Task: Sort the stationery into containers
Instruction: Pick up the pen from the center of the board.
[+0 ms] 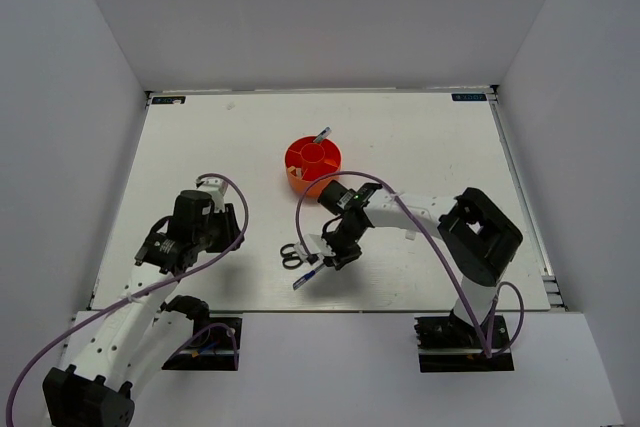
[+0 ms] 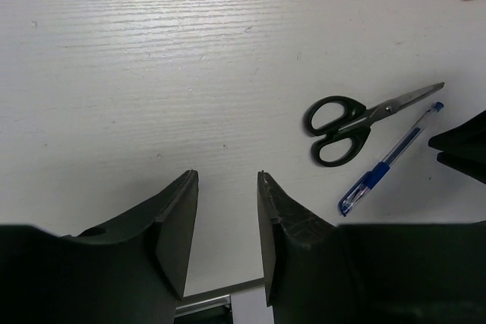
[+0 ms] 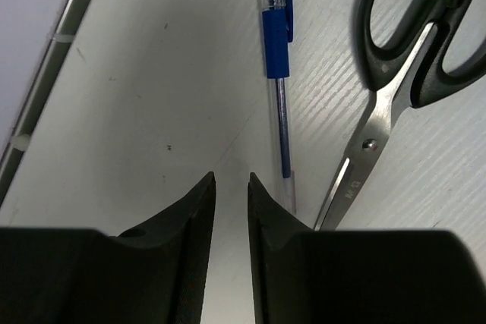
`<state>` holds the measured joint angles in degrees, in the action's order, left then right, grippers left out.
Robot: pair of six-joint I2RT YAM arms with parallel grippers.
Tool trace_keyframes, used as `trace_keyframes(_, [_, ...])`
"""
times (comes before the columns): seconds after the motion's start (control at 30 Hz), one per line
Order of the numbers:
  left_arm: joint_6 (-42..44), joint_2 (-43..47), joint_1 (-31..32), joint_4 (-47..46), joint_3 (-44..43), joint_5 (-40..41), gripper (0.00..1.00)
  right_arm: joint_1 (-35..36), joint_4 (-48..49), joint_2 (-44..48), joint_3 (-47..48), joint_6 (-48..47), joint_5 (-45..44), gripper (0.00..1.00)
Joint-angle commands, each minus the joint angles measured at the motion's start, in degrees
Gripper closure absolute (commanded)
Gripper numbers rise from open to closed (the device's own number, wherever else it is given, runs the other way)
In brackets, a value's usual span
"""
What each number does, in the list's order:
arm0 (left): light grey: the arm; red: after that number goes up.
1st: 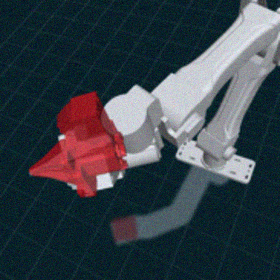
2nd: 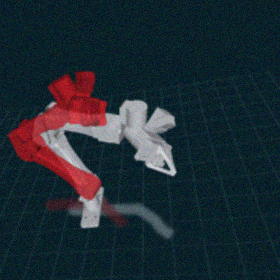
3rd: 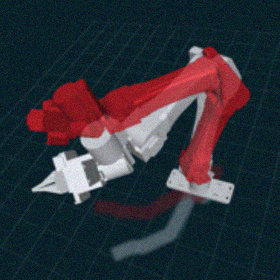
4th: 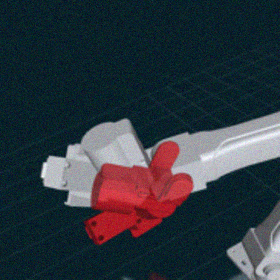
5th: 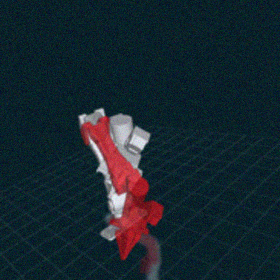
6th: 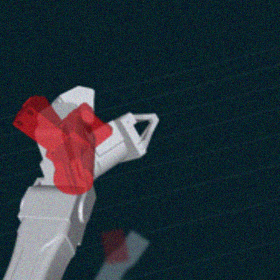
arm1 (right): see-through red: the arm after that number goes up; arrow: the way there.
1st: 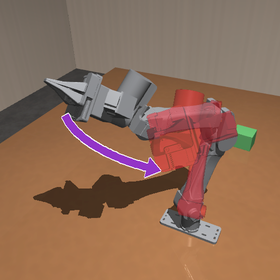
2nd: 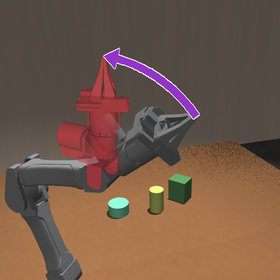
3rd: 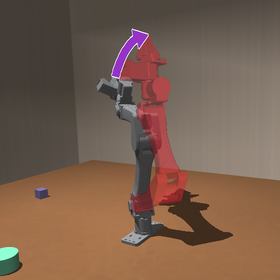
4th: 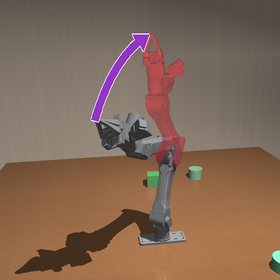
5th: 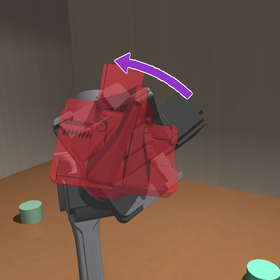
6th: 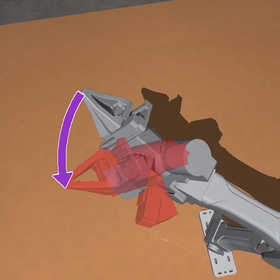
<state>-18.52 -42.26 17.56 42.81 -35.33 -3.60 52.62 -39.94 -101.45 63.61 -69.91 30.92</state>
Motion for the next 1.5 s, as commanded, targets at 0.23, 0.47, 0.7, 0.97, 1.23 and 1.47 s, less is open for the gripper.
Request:
trace_keyframes(0.23, [0.1, 1.0, -0.2, -1.1, 0.2, 0.0, 0.52, 0.8, -0.6, -0.1, 2.7, -1.1, 0.8, 0.73])
trace_keyframes(0.47, [0.2, 0.6, -0.3, -1.2, 0.4, -0.9, 0.52, 1.0, -0.2, 2.0, 2.2, 1.6, 1.7, 0.72])
trace_keyframes(0.7, [0.5, 0.2, -0.2, -1.2, 0.4, -1.1, 0.52, 1.1, 4.4, -0.7, 3.2, 3.8, -5.2, 0.69])
trace_keyframes(0.97, [0.5, 0.2, -0.3, -1.3, 0.4, -1.1, 0.52, 1.0, 4.4, -3.8, 4.5, 2.9, -8.5, 0.68])
trace_keyframes(1.23, [0.6, 0.7, -0.3, -1.2, 0.4, -0.7, 0.52, 1.2, 1.1, -7.7, 5.8, 0.0, -10.6, 0.68])
trace_keyframes(1.47, [0.7, 1.4, -0.2, -1.1, 0.4, -0.2, 0.51, 1.5, -9.6, -11.8, 7.4, -5.1, -12.5, 0.69])
